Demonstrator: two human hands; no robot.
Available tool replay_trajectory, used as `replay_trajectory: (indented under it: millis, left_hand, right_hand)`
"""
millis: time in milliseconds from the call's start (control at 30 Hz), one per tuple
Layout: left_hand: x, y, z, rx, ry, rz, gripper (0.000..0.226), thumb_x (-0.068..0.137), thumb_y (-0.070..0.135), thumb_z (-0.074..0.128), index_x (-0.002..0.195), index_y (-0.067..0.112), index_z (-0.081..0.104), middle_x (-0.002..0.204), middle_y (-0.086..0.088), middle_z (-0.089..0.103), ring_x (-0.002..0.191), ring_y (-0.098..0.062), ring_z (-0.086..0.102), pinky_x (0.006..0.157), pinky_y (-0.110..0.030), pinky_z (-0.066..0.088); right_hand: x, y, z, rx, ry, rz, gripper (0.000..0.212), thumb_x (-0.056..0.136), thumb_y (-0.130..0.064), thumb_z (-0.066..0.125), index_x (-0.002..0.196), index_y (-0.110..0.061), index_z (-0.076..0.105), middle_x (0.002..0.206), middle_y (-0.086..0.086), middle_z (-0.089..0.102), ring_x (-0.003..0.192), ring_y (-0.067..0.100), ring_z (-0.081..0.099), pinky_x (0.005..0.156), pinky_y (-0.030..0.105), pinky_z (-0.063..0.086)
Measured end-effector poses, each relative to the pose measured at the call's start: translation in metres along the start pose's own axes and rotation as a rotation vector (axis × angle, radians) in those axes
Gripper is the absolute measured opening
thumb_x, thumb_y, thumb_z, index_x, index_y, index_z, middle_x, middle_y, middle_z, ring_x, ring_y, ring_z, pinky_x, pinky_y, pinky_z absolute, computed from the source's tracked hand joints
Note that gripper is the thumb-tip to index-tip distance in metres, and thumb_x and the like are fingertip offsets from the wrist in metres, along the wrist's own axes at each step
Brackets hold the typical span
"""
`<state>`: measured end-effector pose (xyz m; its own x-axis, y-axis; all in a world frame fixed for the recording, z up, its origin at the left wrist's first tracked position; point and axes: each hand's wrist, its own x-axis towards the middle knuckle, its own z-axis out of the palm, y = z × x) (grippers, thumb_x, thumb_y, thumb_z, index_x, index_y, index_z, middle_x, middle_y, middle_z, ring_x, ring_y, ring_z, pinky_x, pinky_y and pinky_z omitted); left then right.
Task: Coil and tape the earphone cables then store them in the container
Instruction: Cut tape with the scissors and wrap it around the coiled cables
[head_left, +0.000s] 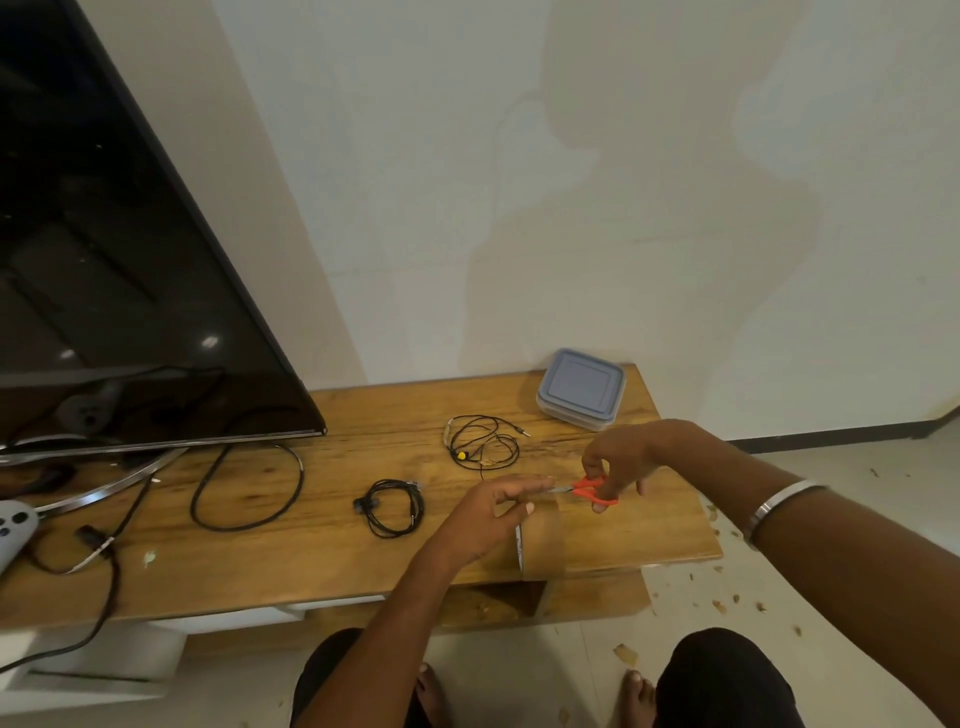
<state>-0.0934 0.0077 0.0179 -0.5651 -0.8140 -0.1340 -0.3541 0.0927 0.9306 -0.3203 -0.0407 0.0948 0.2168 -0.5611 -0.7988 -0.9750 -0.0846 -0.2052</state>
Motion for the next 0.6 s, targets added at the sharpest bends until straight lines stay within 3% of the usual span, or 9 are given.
replay_trajectory:
  millis: [167, 400, 500, 600]
  left_hand:
    - [0.000, 0.002, 0.000, -0.022, -0.004, -0.010, 0.042, 0.094, 0.007, 0.055, 0.127, 0.032, 0.060, 0.132, 0.020, 0.057, 0.125, 0.008, 0.047, 0.104, -0.009, 0.034]
    - [0.002, 0.009, 0.001, -0.065, -0.007, -0.033, 0.054, 0.093, 0.006, 0.056, 0.138, 0.034, 0.048, 0.139, 0.023, 0.048, 0.123, 0.019, 0.041, 0.099, -0.004, 0.036]
    - [0.001, 0.007, 0.003, -0.133, 0.021, -0.066, 0.053, 0.093, 0.004, 0.057, 0.138, 0.030, 0.049, 0.141, 0.018, 0.048, 0.112, 0.008, 0.057, 0.100, -0.016, 0.043]
    - [0.002, 0.006, 0.005, -0.197, 0.054, -0.085, 0.054, 0.093, 0.002, 0.056, 0.137, 0.032, 0.049, 0.141, 0.021, 0.046, 0.110, -0.002, 0.060, 0.102, -0.024, 0.045]
  right_hand:
    - [0.004, 0.005, 0.002, 0.019, 0.037, -0.043, 0.028, 0.078, -0.037, 0.075, 0.089, -0.019, 0.056, 0.111, 0.014, 0.064, 0.085, 0.018, 0.060, 0.062, 0.023, 0.055]
    - [0.006, -0.001, 0.001, 0.099, 0.108, -0.204, 0.017, 0.082, -0.027, 0.072, 0.077, -0.035, 0.058, 0.101, 0.002, 0.064, 0.085, 0.018, 0.064, 0.066, 0.027, 0.057]
    - [0.001, 0.015, 0.004, 0.152, 0.176, -0.191, 0.019, 0.080, -0.030, 0.073, 0.073, -0.034, 0.056, 0.092, -0.002, 0.061, 0.083, 0.021, 0.063, 0.070, 0.034, 0.055]
    - [-0.001, 0.036, 0.014, 0.065, 0.312, -0.023, 0.027, 0.086, -0.037, 0.064, 0.066, -0.027, 0.050, 0.076, -0.002, 0.050, 0.072, 0.015, 0.048, 0.068, 0.032, 0.040]
